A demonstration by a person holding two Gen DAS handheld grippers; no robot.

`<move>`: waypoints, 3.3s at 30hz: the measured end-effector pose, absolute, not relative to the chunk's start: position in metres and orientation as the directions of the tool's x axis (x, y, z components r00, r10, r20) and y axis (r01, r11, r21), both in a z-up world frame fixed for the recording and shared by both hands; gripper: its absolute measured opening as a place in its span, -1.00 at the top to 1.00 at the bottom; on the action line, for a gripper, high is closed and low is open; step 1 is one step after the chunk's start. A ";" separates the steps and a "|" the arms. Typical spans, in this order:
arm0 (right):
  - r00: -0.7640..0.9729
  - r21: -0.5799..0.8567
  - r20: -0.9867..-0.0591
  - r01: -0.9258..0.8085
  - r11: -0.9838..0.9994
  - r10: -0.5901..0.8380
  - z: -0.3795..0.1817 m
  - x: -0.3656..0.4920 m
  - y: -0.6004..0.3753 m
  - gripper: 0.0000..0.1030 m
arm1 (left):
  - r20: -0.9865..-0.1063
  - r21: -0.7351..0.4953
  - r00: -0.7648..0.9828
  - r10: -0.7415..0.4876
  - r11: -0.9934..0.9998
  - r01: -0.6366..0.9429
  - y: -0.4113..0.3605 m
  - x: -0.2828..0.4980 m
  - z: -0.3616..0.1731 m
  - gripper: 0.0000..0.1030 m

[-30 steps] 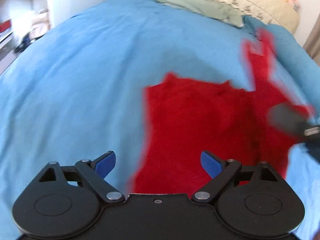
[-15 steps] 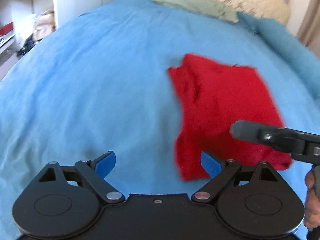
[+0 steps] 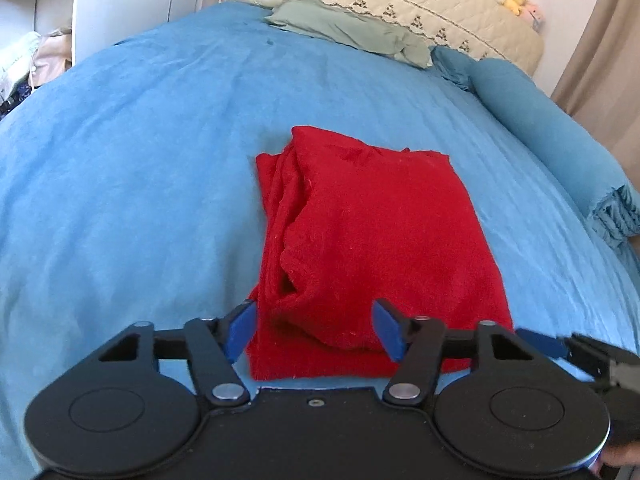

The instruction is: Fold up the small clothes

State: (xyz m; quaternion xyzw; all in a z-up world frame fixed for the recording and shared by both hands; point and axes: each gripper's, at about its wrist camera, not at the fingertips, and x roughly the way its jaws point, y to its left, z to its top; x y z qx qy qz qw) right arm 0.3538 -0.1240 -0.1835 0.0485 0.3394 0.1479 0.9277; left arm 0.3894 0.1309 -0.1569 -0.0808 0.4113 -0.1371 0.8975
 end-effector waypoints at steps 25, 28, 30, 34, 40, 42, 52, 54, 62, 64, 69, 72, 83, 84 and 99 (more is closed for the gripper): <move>0.760 0.164 -0.597 -0.197 0.967 0.256 -0.186 0.354 -0.134 -0.57 | -0.696 -0.225 0.682 -0.223 0.970 0.088 0.137 0.360 -0.154 -0.20; 0.783 0.190 -0.557 -0.205 0.960 0.277 -0.173 0.350 -0.143 -0.60 | -0.600 -0.146 0.772 -0.210 0.978 0.152 0.123 0.346 -0.129 -0.41; 0.797 0.199 -0.538 -0.195 0.960 0.274 -0.168 0.352 -0.144 -0.67 | -0.579 -0.123 0.781 -0.233 0.972 0.199 0.111 0.348 -0.122 -0.41; 0.780 0.156 -0.588 -0.151 0.976 0.214 -0.182 0.369 -0.139 -0.67 | -0.627 -0.116 0.731 -0.271 0.960 0.257 0.088 0.371 -0.143 -0.37; 0.734 0.142 -0.656 -0.112 0.984 0.178 -0.209 0.379 -0.141 -0.69 | -0.675 -0.078 0.694 -0.249 0.960 0.267 0.087 0.378 -0.180 -0.22; 0.731 0.125 -0.658 -0.132 0.983 0.182 -0.208 0.381 -0.141 -0.69 | -0.680 -0.091 0.689 -0.251 0.961 0.261 0.089 0.378 -0.173 -0.23; 0.674 0.323 -0.636 -0.212 0.922 0.377 -0.122 0.419 -0.178 -1.00 | -0.706 -0.102 0.638 -0.306 0.936 0.336 0.122 0.454 -0.094 -1.00; 0.618 0.411 -0.655 -0.191 0.891 0.434 -0.122 0.445 -0.188 -1.00 | -0.771 -0.136 0.570 -0.285 0.947 0.290 0.132 0.480 -0.113 -0.99; 0.496 0.553 -0.718 -0.020 0.833 0.489 -0.189 0.507 -0.198 -1.00 | -0.811 -0.345 0.404 -0.424 0.903 0.254 0.145 0.516 -0.176 -0.68; 0.493 0.548 -0.715 -0.044 0.835 0.495 -0.197 0.506 -0.194 -1.00 | -0.796 -0.359 0.419 -0.438 0.898 0.255 0.147 0.520 -0.182 -0.68; 0.500 0.612 -0.659 -0.080 0.787 0.563 -0.201 0.511 -0.192 -0.63 | -0.782 -0.370 0.437 -0.445 0.895 0.250 0.138 0.521 -0.180 -0.52; 0.510 0.629 -0.652 -0.050 0.776 0.561 -0.206 0.514 -0.191 -0.51 | -0.780 -0.394 0.419 -0.465 0.885 0.249 0.132 0.521 -0.179 0.14; 0.585 0.556 -0.647 -0.076 0.828 0.489 -0.176 0.498 -0.178 0.15 | -0.775 -0.173 0.543 -0.322 0.936 0.307 0.093 0.494 -0.142 0.55; 0.591 0.554 -0.640 -0.087 0.828 0.491 -0.169 0.495 -0.177 0.17 | -0.766 -0.180 0.549 -0.333 0.932 0.315 0.092 0.490 -0.136 0.55; 0.650 0.464 -0.605 -0.183 0.867 0.461 -0.077 0.363 -0.249 0.19 | -0.675 -0.330 0.524 -0.520 0.847 0.416 0.020 0.355 -0.080 0.56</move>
